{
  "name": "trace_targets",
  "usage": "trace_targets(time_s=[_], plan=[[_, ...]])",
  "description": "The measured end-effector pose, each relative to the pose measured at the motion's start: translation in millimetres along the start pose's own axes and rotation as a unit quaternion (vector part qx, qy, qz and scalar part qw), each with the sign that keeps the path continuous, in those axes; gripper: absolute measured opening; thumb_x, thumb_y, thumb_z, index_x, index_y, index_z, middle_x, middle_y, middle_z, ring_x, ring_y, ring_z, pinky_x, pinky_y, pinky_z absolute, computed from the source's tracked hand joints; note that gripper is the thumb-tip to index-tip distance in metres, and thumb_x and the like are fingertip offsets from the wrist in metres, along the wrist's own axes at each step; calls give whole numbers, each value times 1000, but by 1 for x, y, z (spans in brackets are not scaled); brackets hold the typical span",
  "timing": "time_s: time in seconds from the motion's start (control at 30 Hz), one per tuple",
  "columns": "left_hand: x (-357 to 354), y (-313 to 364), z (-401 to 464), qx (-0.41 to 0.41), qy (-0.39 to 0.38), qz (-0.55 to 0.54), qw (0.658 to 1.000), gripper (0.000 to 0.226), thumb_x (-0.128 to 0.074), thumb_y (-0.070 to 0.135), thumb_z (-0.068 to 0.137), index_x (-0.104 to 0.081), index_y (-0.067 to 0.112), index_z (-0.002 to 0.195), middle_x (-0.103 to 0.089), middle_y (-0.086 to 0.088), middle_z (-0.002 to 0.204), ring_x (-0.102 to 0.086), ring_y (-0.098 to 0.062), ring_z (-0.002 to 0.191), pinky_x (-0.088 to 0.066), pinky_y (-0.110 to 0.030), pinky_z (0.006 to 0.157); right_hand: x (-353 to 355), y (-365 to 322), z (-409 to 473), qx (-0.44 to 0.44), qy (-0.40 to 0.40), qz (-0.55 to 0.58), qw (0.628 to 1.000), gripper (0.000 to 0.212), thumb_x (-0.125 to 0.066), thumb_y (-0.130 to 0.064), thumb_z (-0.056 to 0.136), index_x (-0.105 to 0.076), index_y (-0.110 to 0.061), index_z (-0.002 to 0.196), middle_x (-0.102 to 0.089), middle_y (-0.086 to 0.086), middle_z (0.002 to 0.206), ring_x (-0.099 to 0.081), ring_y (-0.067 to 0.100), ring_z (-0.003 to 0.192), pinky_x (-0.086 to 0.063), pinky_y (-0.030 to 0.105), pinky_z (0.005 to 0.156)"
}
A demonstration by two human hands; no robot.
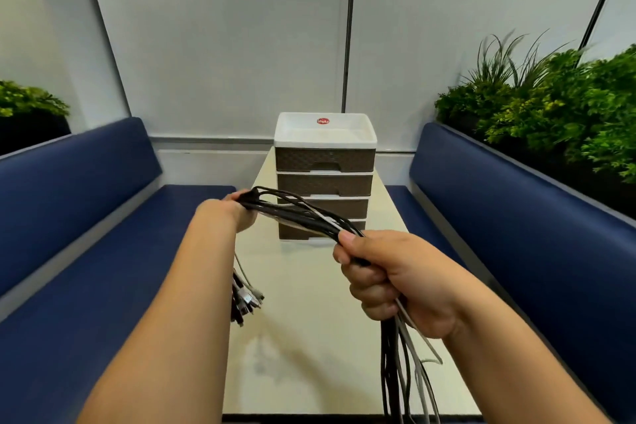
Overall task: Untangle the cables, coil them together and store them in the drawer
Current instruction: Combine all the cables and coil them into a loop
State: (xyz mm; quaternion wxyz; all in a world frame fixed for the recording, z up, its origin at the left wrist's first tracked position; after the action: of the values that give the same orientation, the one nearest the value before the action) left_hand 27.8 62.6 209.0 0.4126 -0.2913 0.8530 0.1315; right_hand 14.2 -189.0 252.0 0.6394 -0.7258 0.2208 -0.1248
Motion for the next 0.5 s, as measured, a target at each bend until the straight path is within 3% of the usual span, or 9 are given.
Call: trace_targets(time_s=[0.13,0.23,0.33,0.37,0.43,0.5], plan=[[26,-8,10,31,-37,22,999,39,-28,15,104,-39,8,68,-40,-8,41,-40,-14,49,-49,-38,57,-1,-3,7,-8,-4,27,1000,30,-43,-32,101,-47,-17,76,-21,-5,58,-16,5,42,-15,17,40],[29,-9,24,29,-89,35,995,35,-30,15,104,-45,6,74,-50,-10,39,-55,-17,56,-53,-41,74,1,-11,12,-10,-17,58,998,29,-43,-31,100,-47,-17,74,-21,-6,56,-13,5,42,-15,17,38],[29,-19,33,14,-190,147,971,39,-43,44,100,-58,9,94,-73,-14,77,-72,-22,74,-50,-44,86,3,-29,16,4,-27,76,997,29,-43,-31,98,-46,-17,73,-20,-6,56,-11,6,44,-14,18,38],[27,-25,31,31,-241,165,956,57,-51,59,88,-60,6,105,-74,-15,98,-72,-26,91,-45,-49,98,2,-38,17,12,-30,76,997,28,-43,-30,98,-46,-17,73,-21,-7,55,-12,6,43,-15,18,37],[26,-40,21,77,-350,191,914,111,-58,81,58,-49,-3,130,-59,-20,131,-55,-34,126,-27,-59,112,0,-55,22,28,-35,74,996,28,-42,-30,98,-45,-17,74,-24,-8,52,-17,4,38,-16,17,35],[23,-63,0,122,-435,227,863,138,-52,92,47,-34,-6,143,-48,-25,142,-38,-38,138,-19,-60,116,-1,-70,28,38,-22,61,997,30,-39,-29,100,-44,-17,73,-25,-9,50,-17,3,36,-15,17,35]])
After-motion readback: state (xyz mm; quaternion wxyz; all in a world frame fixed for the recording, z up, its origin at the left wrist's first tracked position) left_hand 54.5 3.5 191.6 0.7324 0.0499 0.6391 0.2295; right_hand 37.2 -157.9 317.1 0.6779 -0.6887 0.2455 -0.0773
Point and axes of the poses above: each hand's wrist, its own z-axis towards the middle knuckle, its own x-axis out of the back of the hand, y = z × x, the point moved 7 cm from there along z, towards the middle knuckle
